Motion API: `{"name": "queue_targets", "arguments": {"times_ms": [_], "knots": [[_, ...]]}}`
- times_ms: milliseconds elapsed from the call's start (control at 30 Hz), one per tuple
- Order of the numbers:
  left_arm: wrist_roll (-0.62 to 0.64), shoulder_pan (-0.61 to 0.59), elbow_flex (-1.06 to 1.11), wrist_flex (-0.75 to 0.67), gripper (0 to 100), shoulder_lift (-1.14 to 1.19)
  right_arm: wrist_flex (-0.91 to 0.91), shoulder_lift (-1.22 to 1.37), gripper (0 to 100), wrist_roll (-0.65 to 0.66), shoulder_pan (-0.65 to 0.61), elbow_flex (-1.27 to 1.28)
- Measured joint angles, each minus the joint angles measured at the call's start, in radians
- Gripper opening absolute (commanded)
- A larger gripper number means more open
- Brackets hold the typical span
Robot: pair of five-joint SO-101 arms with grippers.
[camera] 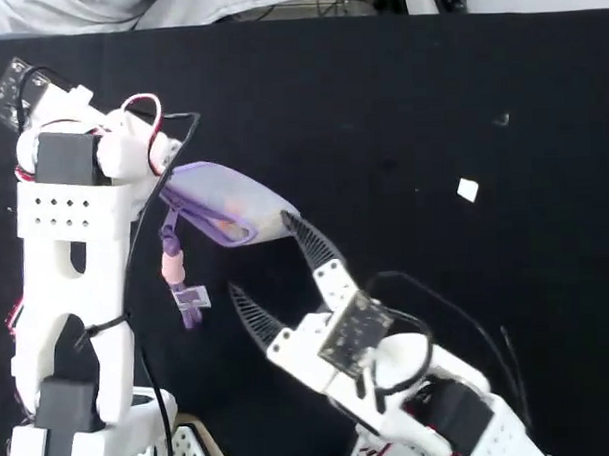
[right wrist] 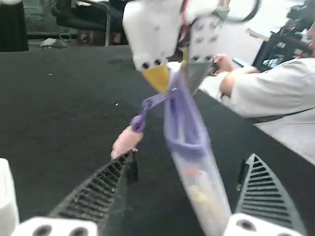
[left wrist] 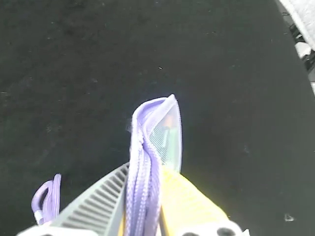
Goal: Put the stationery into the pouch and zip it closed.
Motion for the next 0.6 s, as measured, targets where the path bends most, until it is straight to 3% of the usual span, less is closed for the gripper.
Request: {"name": "queue_targets", "arguments": {"times_ms": [233, 433, 600], "knots": [[0.014, -0.003, -0.023, 0.0, 3, 0.0, -0.118, -0.008, 32.8, 0.0, -0.091, 0.126], [0.014, -0.003, -0.023, -0.002, 3, 0.0, -0.316, -0.008, 23.0, 0.002, -0.11, 0.275], [0.014, -0.003, -0.026, -0.002, 3, 0.0, -0.307, -0.005, 29.9, 0.002, -0.095, 0.259]]}}
